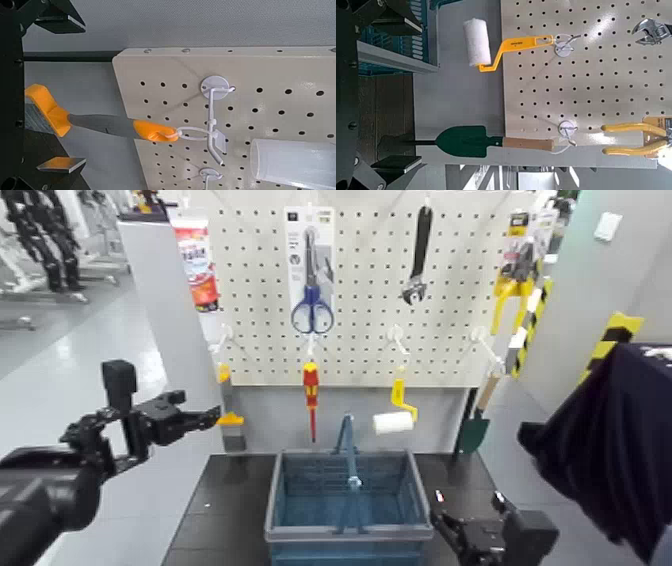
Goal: Put the yellow paint brush into the crate.
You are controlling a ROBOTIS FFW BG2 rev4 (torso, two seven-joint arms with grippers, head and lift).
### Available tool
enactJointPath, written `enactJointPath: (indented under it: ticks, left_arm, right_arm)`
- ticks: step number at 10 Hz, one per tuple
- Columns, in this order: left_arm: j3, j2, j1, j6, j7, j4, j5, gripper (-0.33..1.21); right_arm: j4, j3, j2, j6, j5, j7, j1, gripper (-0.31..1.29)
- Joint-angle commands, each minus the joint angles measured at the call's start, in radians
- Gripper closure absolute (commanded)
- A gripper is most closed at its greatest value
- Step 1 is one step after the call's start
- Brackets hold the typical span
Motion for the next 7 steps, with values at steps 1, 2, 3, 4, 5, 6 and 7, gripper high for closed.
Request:
enactJointPath:
  ticks: [1, 2, 3, 4, 5, 6, 7]
  left_arm:
    - [-0.041, -0.018, -0.042, -0.013, -0.014, 0.044, 0.026, 0.13]
    - [-0.059, -0.025, -0.06, -0.02, -0.026, 0.07, 0.044, 0.13]
    - [-0.081, -0.034, -0.085, -0.031, -0.04, 0.102, 0.048, 0.13]
    - [-0.099, -0.045, -0.106, -0.045, -0.061, 0.14, 0.054, 0.13]
    - [-0.108, -0.045, -0.119, -0.045, -0.07, 0.16, 0.063, 0.13]
    - [-0.116, -0.048, -0.137, -0.049, -0.09, 0.185, 0.063, 0.13]
    - [-0.117, -0.056, -0.148, -0.056, -0.095, 0.195, 0.064, 0.13]
  right_arm:
    - [0.006, 0.006, 0.0, -0.005, -0.004, 0.0, -0.004, 0.16]
    - [0.009, 0.006, 0.002, -0.01, -0.004, 0.0, -0.006, 0.16]
    - [0.009, 0.008, 0.002, -0.013, -0.006, 0.0, -0.006, 0.16]
    - [0.009, 0.008, 0.002, -0.014, -0.006, 0.0, -0.008, 0.16]
    - [0.012, 0.011, 0.002, -0.019, -0.006, 0.0, -0.009, 0.16]
    - [0.013, 0.011, 0.002, -0.022, -0.006, 0.0, -0.011, 0.16]
    - [0.013, 0.012, 0.002, -0.025, -0.006, 0.0, -0.012, 0.16]
